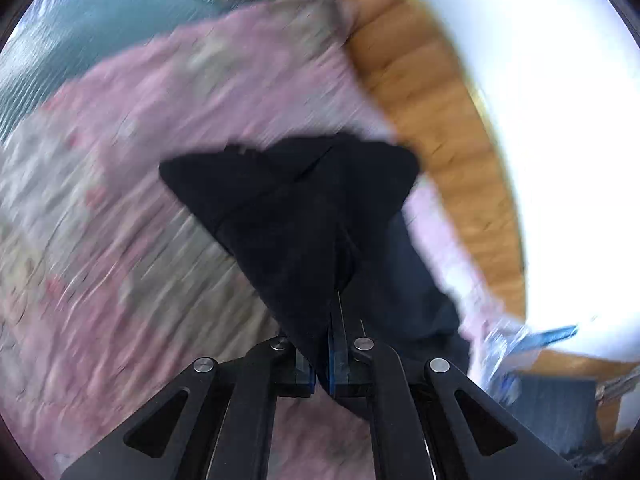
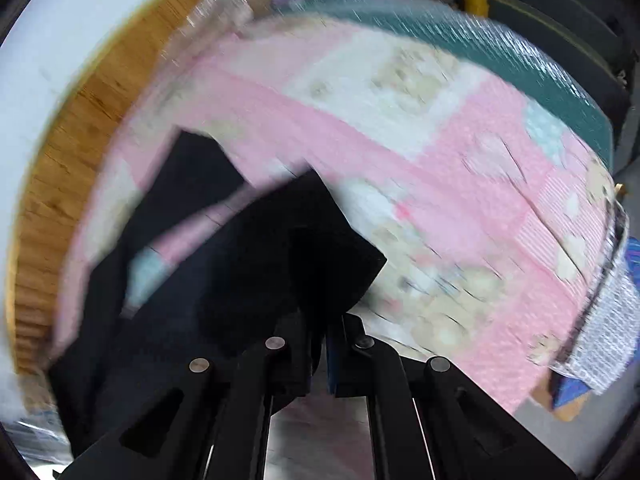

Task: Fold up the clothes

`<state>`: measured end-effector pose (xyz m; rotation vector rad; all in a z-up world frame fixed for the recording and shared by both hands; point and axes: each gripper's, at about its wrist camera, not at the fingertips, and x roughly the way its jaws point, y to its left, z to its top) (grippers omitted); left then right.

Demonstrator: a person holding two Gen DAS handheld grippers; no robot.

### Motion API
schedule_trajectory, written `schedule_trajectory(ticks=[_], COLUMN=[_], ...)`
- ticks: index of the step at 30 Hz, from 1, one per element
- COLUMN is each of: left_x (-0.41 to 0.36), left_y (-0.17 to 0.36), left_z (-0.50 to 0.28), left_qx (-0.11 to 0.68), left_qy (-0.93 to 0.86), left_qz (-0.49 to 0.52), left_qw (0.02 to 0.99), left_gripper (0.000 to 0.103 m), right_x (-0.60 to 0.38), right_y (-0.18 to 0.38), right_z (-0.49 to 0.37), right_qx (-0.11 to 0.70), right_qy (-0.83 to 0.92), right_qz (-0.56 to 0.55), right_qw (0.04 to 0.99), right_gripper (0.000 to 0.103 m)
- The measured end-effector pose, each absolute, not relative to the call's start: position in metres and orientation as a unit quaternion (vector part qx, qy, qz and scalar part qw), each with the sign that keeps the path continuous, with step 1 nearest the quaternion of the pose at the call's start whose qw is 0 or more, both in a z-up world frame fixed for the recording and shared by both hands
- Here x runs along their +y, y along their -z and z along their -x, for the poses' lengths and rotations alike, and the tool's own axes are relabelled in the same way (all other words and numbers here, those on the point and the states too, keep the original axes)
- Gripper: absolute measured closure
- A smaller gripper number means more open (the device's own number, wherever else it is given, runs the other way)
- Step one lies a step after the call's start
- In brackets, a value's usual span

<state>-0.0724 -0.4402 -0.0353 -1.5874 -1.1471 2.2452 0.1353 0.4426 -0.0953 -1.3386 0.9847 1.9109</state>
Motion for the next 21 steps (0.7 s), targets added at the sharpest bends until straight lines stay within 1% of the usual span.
schedule_trajectory(ticks=[2, 4, 5, 7, 8, 9, 11, 13, 15, 16, 17, 19, 20, 21], left_x=[-0.44, -0.445, -0.448, -0.458, -0.463, -0.467, -0.475, -0.477, -0.477, -0.479, -0.483, -0.49, -0.495, -0.5], left_y=[0.067, 0.087, 0.097, 0.091, 0.086, 0.081, 0.071, 0.073, 0.088, 0.093, 0.097, 0.101, 0.099, 0.098], left_z=[0.059, 0.048, 0.043, 0.031, 0.025, 0.022, 0.021, 0.025, 0.027, 0.027, 0.025, 0.019, 0.014, 0.008], left_qx=[-0.37, -0.372, -0.374, -0.388, -0.397, -0.402, -0.41, -0.407, -0.393, -0.389, -0.385, -0.38, -0.378, -0.377], left_qy=[-0.736, -0.726, -0.721, -0.727, -0.731, -0.737, -0.749, -0.751, -0.749, -0.749, -0.749, -0.749, -0.748, -0.748], left_qz=[0.563, 0.577, 0.582, 0.565, 0.554, 0.542, 0.519, 0.518, 0.532, 0.536, 0.539, 0.543, 0.545, 0.547], left_qw=[0.071, 0.048, 0.035, 0.032, 0.032, 0.032, 0.037, 0.042, 0.034, 0.029, 0.023, 0.013, 0.008, 0.003], left_gripper=[0.098, 0.097, 0.093, 0.084, 0.078, 0.074, 0.07, 0.07, 0.07, 0.074, 0.082, 0.085, 0.085, 0.085], right_x=[0.44, 0.435, 0.431, 0.419, 0.411, 0.401, 0.375, 0.351, 0.34, 0.338, 0.339, 0.35, 0.358, 0.364], right_y=[0.133, 0.14, 0.138, 0.112, 0.096, 0.081, 0.064, 0.066, 0.092, 0.109, 0.126, 0.147, 0.154, 0.159], right_z=[-0.15, -0.161, -0.166, -0.168, -0.167, -0.162, -0.142, -0.115, -0.094, -0.089, -0.09, -0.106, -0.119, -0.129], right_qx=[0.366, 0.354, 0.346, 0.318, 0.3, 0.282, 0.254, 0.239, 0.238, 0.242, 0.248, 0.257, 0.261, 0.26], right_qy=[-0.685, -0.674, -0.675, -0.693, -0.706, -0.725, -0.761, -0.785, -0.783, -0.775, -0.763, -0.749, -0.744, -0.74], right_qz=[0.542, 0.548, 0.544, 0.52, 0.506, 0.492, 0.481, 0.49, 0.516, 0.531, 0.546, 0.553, 0.553, 0.554], right_qw=[0.322, 0.346, 0.359, 0.385, 0.394, 0.391, 0.353, 0.294, 0.252, 0.243, 0.242, 0.258, 0.269, 0.278], right_gripper=[0.095, 0.086, 0.081, 0.078, 0.073, 0.068, 0.063, 0.063, 0.064, 0.064, 0.064, 0.064, 0.07, 0.071])
